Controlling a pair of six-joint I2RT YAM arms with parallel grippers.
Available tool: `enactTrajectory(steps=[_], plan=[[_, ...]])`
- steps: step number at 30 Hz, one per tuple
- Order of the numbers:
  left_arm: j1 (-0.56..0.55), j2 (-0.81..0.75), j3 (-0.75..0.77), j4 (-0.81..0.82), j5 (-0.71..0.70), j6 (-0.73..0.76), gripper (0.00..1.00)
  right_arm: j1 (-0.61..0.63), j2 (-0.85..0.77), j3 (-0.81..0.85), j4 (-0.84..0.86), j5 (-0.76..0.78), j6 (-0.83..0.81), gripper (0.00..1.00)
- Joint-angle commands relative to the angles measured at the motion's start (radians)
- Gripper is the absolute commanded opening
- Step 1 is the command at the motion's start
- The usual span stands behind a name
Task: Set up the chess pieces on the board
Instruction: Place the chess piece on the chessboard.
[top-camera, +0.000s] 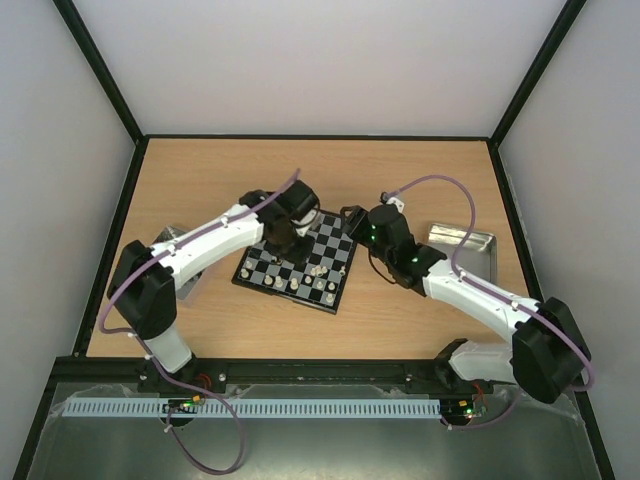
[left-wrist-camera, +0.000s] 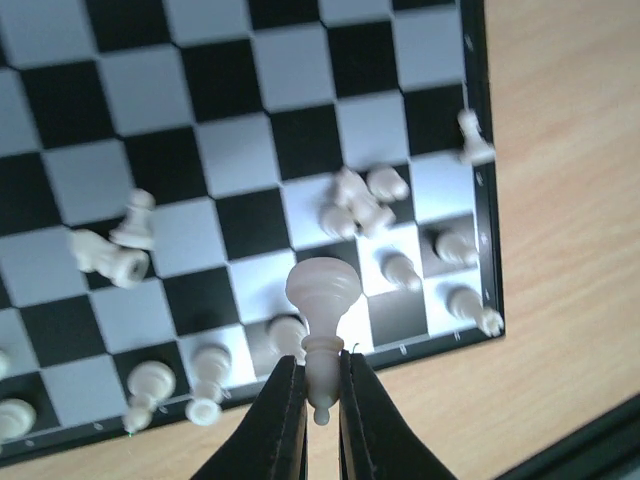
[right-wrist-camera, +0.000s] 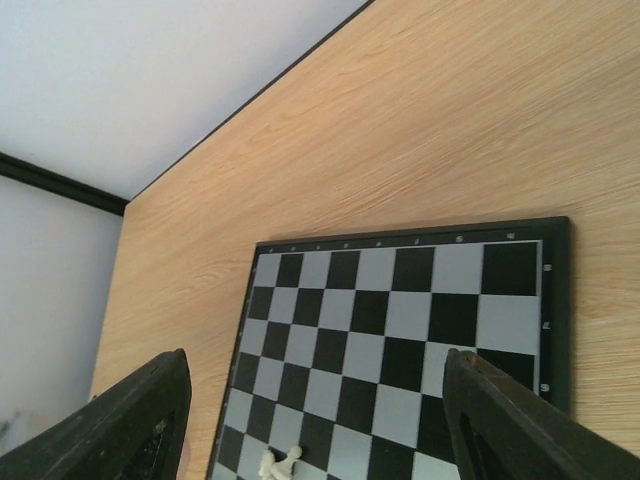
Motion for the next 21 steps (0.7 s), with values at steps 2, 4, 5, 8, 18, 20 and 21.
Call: enactTrajectory(steps=[2, 4, 5, 8, 18, 20, 21], plan=[[-0.089, 0.034, 0.029, -0.158, -0.006, 0.031, 0.02, -0.012, -0.055, -0.037, -0.053, 0.122, -0.020, 0.69], [-0.122, 0.043, 0.029, -0.192, -0.022, 0.033, 0.02, -0.018, -0.069, -0.050, -0.062, 0.140, -0.016, 0.69], [-0.137, 0.049, 0.029, -0.204, -0.030, 0.034, 0.02, -0.022, -0.077, -0.057, -0.065, 0.150, -0.013, 0.69], [-0.161, 0.073, 0.035, -0.230, -0.055, 0.029, 0.02, -0.034, -0.093, -0.075, -0.070, 0.166, -0.007, 0.69], [-0.187, 0.150, 0.043, -0.238, -0.050, 0.043, 0.03, -0.042, -0.119, -0.115, -0.040, 0.168, -0.013, 0.72], [-0.188, 0.167, 0.048, -0.239, -0.054, 0.040, 0.04, -0.042, -0.117, -0.118, -0.035, 0.163, -0.011, 0.72], [-0.191, 0.175, 0.052, -0.240, -0.056, 0.040, 0.04, -0.042, -0.116, -0.118, -0.033, 0.160, -0.009, 0.72]])
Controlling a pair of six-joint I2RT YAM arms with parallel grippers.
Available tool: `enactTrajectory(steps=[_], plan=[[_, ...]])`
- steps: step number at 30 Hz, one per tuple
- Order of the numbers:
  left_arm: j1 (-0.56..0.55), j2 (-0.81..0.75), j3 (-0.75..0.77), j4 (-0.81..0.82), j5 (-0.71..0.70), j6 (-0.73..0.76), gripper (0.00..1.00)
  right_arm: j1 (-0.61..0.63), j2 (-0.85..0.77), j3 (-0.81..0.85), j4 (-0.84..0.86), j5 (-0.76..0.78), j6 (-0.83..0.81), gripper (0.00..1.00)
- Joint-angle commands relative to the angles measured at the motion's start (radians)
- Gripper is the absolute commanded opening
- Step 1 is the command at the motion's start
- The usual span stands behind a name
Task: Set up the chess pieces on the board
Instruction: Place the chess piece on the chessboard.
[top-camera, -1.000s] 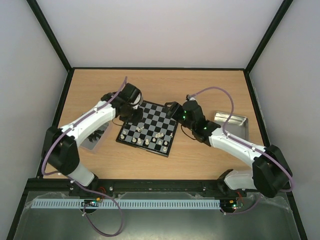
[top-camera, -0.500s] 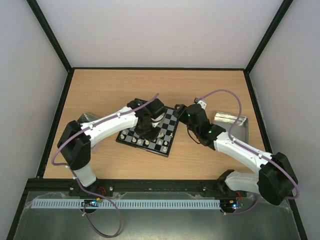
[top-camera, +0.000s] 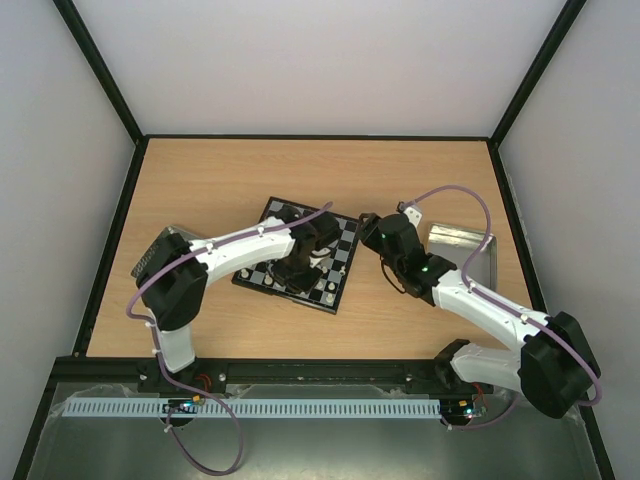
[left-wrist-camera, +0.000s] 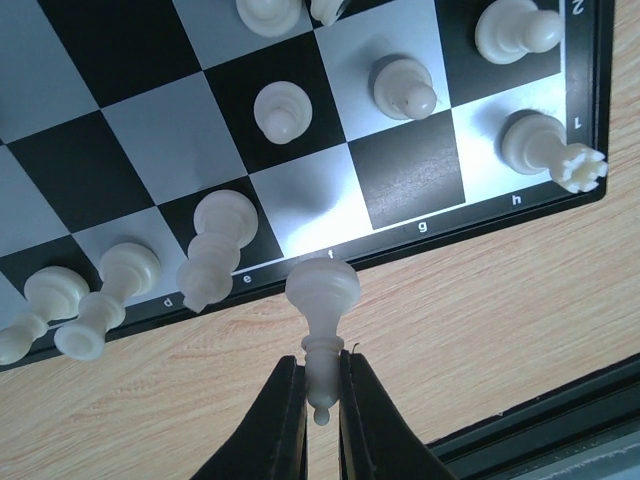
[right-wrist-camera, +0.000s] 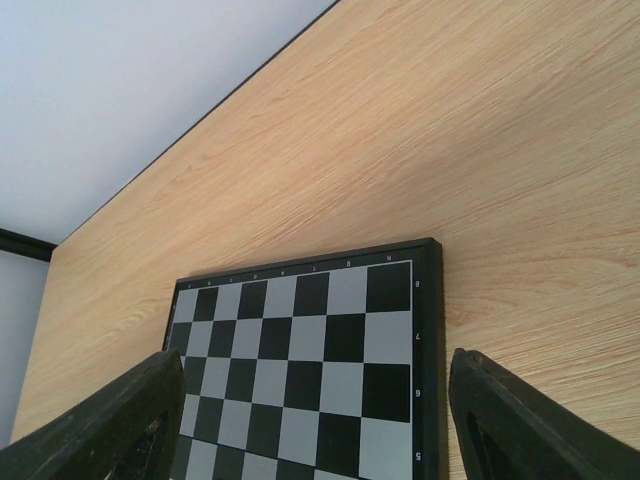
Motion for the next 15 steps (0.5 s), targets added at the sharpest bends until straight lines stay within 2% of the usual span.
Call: enactTrajectory(steps=[1, 15], plan=[[-0.012, 0.039, 0.041, -0.038, -0.012, 0.011, 0.05, -0.006, -0.018, -0.015, 0.017, 0.029, -0.005, 0.72], [-0.022, 0.116, 0.089, -0.038, -0.032, -0.004, 0.09, -0.006, -0.029, -0.026, 0.021, 0.019, -0.008, 0.72]])
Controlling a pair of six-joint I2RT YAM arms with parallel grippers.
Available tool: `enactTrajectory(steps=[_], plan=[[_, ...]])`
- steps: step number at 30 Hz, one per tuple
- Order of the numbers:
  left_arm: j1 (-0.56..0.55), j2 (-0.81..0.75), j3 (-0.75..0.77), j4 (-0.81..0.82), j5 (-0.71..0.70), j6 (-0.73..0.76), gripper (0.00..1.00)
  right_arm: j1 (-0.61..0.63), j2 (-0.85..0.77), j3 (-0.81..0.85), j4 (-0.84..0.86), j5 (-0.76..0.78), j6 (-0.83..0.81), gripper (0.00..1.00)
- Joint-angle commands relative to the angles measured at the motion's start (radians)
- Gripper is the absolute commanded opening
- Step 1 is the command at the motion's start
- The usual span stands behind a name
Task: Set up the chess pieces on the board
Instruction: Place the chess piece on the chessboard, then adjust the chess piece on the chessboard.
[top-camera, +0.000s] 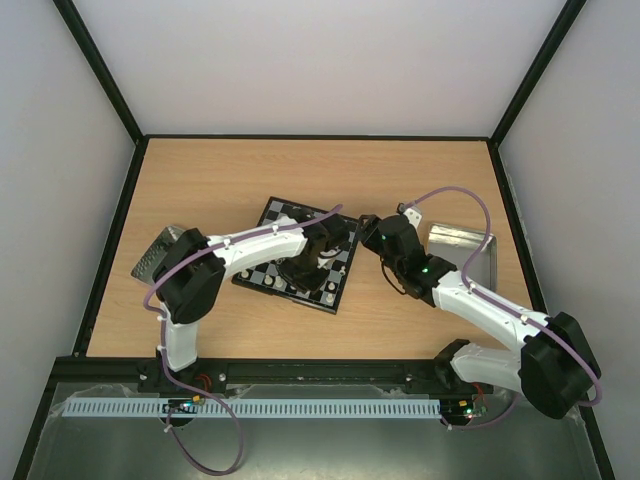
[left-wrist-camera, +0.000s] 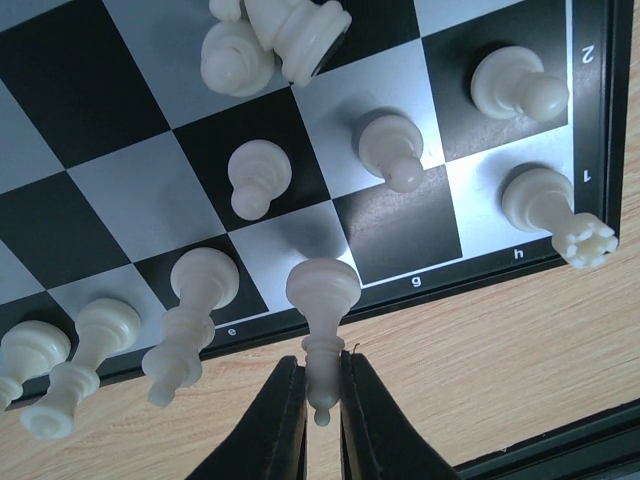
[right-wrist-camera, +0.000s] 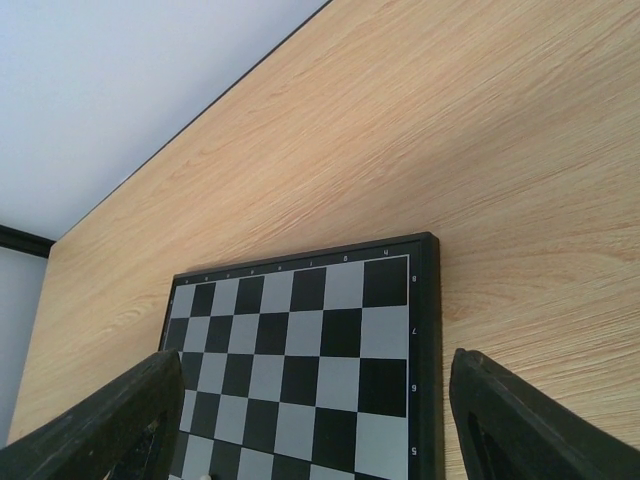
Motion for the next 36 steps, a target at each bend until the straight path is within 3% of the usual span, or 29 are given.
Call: enactTrajectory(steps=[1, 15, 29, 36], plan=[[-0.006, 0.016, 0.027, -0.034, -0.016, -0.008, 0.10, -0.006, -0.024, -0.013, 0.016, 0.023, -0.009, 0.72], [-0.005, 0.018, 0.017, -0.031, -0.022, -0.009, 0.19, -0.006, -0.028, -0.017, 0.018, 0.024, -0.007, 0.72], [-0.004, 0.003, -0.031, 0.005, 0.001, -0.014, 0.21, -0.006, -0.039, -0.022, 0.016, 0.029, -0.009, 0.72], [-0.002, 0.010, -0.040, 0.031, -0.007, -0.022, 0.13, -0.006, -0.045, -0.025, 0.011, 0.030, -0.008, 0.72]])
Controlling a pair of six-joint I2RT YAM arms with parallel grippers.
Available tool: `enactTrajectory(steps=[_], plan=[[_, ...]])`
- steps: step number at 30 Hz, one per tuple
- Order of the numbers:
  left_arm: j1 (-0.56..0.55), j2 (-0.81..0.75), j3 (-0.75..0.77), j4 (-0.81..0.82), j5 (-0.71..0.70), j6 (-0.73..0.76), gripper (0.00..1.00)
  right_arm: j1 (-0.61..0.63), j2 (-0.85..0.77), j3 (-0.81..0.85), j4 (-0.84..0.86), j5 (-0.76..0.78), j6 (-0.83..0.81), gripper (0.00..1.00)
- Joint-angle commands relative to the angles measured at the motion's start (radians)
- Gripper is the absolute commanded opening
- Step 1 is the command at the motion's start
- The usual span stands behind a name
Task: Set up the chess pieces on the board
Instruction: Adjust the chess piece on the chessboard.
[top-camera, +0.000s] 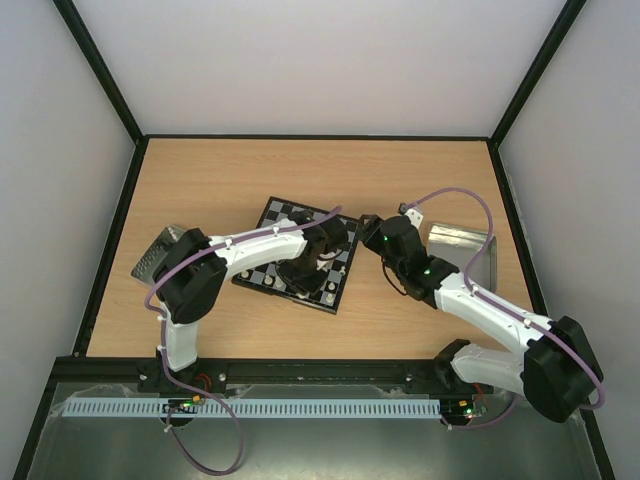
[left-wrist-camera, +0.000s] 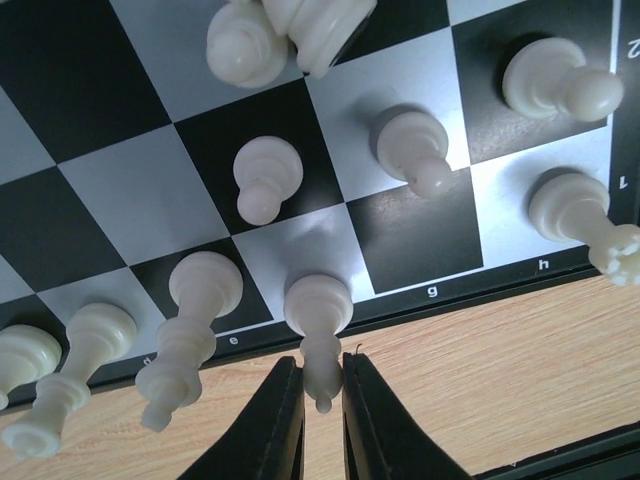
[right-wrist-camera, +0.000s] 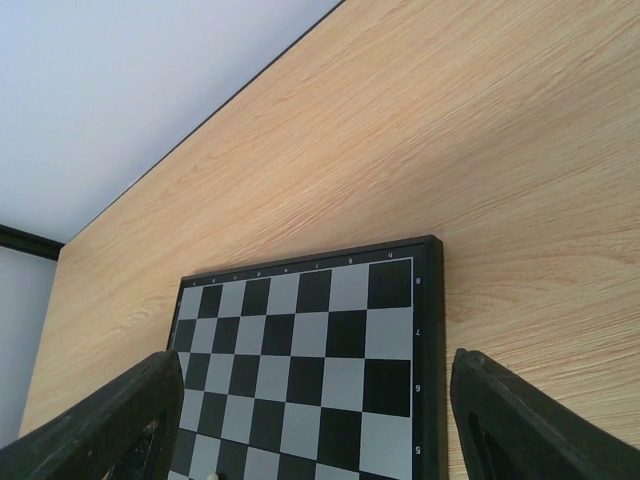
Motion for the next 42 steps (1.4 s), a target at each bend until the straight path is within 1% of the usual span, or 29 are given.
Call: enactTrajectory(steps=[1, 20, 25, 27, 31, 34, 42], plan=[[-0.002, 0.007, -0.012, 0.011, 0.001, -0.007, 0.12, -0.006, -0.025, -0.019, 0.009, 0.032, -0.007, 0.72], [0.017, 0.013, -0.007, 0.036, -0.045, -0.032, 0.10, -0.006, -0.031, -0.027, 0.007, 0.033, -0.004, 0.72], [0.021, 0.012, -0.007, 0.040, -0.038, -0.036, 0.10, -0.006, -0.029, -0.029, 0.008, 0.030, -0.003, 0.72], [0.021, 0.009, -0.007, 0.041, -0.024, -0.035, 0.13, -0.006, -0.030, -0.029, 0.008, 0.029, -0.002, 0.72], [0.021, -0.017, 0.000, 0.035, 0.001, -0.031, 0.23, -0.006, -0.032, -0.027, 0.010, 0.028, -0.001, 0.72], [0.021, -0.044, 0.011, 0.028, 0.015, -0.035, 0.28, -0.006, -0.036, -0.024, 0.009, 0.029, 0.000, 0.72], [0.038, -0.098, 0.029, 0.004, -0.025, -0.062, 0.30, -0.006, -0.038, -0.025, 0.010, 0.030, 0.006, 0.72]])
